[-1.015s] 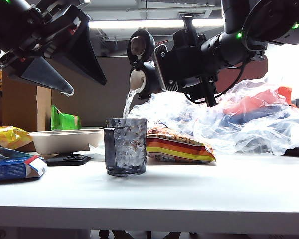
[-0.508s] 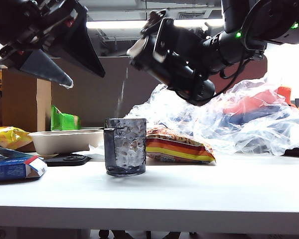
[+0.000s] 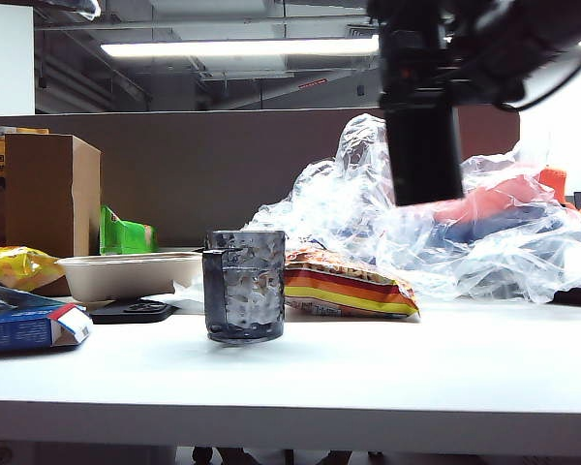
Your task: Pick up the black thermos, pour some water into the cup, then place the black thermos back on the table.
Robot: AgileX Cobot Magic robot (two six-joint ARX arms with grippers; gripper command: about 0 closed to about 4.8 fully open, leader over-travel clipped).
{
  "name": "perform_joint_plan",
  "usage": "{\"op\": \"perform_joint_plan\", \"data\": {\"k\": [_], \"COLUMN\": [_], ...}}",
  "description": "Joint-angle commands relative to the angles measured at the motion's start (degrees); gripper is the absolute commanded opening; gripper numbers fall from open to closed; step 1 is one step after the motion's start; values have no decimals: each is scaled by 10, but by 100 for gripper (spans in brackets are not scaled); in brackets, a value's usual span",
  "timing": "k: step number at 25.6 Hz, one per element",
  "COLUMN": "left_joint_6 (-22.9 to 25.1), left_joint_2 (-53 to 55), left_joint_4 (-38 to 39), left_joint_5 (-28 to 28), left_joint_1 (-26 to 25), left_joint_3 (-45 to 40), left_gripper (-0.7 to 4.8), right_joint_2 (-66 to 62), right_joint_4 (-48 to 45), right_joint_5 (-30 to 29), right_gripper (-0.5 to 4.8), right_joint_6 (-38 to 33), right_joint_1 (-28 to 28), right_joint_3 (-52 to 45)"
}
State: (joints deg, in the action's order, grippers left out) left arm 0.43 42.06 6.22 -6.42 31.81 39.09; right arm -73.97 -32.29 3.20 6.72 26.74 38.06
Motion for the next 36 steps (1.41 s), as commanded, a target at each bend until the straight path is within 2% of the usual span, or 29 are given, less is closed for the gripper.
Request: {"op": "perform_joint_plan", "data": {"k": [1, 4, 6, 10, 12, 18, 19, 20, 21, 36], "left_joint_6": [2, 2, 2, 2, 2, 2, 2, 8, 14, 13], "left_joint_2": [-4, -2, -1, 5, 6, 6, 6, 6, 6, 6], "left_joint_4": [-7, -7, -7, -7, -3, 8, 8, 8, 8, 8], "left_joint_5": [-2, -2, -2, -2, -2, -2, -2, -2, -2, -2], "left_joint_1": [-1, -1, -1, -1, -1, -1, -1, -1, -1, -1], "left_joint_3": [3, 2, 2, 2, 2, 2, 2, 2, 2, 2], "left_gripper": [479, 479, 479, 479, 479, 479, 479, 479, 479, 479], "right_joint_2": [71, 56, 12, -137, -190, -218, -218, -218, -218, -222], "right_joint_4": [-52, -95, -215, -384, -419, -419, -411, -406, -405, -395], "right_joint_5": [30, 32, 67, 74, 72, 72, 72, 72, 72, 72], "right_gripper": [148, 148, 148, 148, 148, 148, 148, 148, 148, 148], "right_joint_6": [-14, -55, -55, -77, -83, -99, -89, -39, -31, -37], "right_joint_1": [0, 2, 1, 1, 1, 1, 1, 1, 1, 0], "right_joint_3": [-87, -164, -206, -215, -215, -216, -216, -216, -216, -215]}}
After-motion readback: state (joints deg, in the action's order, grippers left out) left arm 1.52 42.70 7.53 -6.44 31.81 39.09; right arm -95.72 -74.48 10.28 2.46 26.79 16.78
